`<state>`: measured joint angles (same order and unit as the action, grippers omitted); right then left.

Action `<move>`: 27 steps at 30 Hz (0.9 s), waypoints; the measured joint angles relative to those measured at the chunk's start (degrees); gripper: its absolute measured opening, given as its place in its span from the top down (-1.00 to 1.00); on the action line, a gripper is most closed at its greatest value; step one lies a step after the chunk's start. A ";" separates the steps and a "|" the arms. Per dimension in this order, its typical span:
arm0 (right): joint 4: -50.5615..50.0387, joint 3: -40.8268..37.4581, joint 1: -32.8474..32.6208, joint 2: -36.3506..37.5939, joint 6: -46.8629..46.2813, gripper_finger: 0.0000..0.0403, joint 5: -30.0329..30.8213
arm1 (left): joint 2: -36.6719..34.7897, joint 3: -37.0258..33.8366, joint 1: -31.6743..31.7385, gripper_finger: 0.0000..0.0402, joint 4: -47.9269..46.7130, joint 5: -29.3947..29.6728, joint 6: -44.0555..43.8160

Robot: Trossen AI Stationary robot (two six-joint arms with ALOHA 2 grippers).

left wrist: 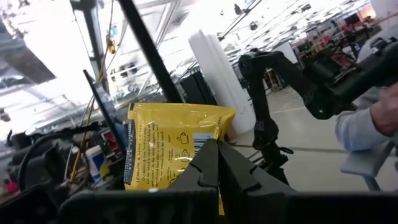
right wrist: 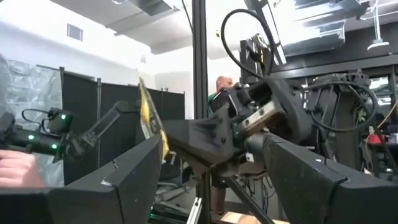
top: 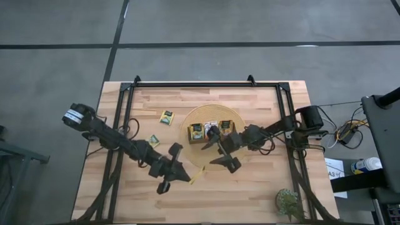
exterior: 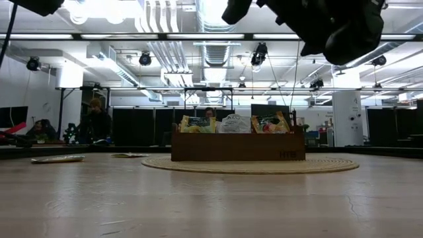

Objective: Pick & Place Tea
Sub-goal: Put the yellow tea bag into the left section of the wooden organizer

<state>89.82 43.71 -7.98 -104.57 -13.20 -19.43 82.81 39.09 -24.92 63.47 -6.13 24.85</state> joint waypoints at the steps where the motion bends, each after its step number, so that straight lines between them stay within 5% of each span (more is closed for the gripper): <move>1: 0.03 0.28 -0.01 -0.23 -0.13 -0.36 -0.07 | 0.00 0.00 -0.29 1.00 0.02 0.00 0.65; 27: -7.85 9.44 -3.93 -2.28 6.22 -0.30 -0.62 | 0.00 0.00 -1.05 1.00 0.39 1.70 2.48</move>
<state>81.97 53.15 -11.90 -106.85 -6.98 -20.05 82.81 39.09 -25.98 63.86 -4.43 27.33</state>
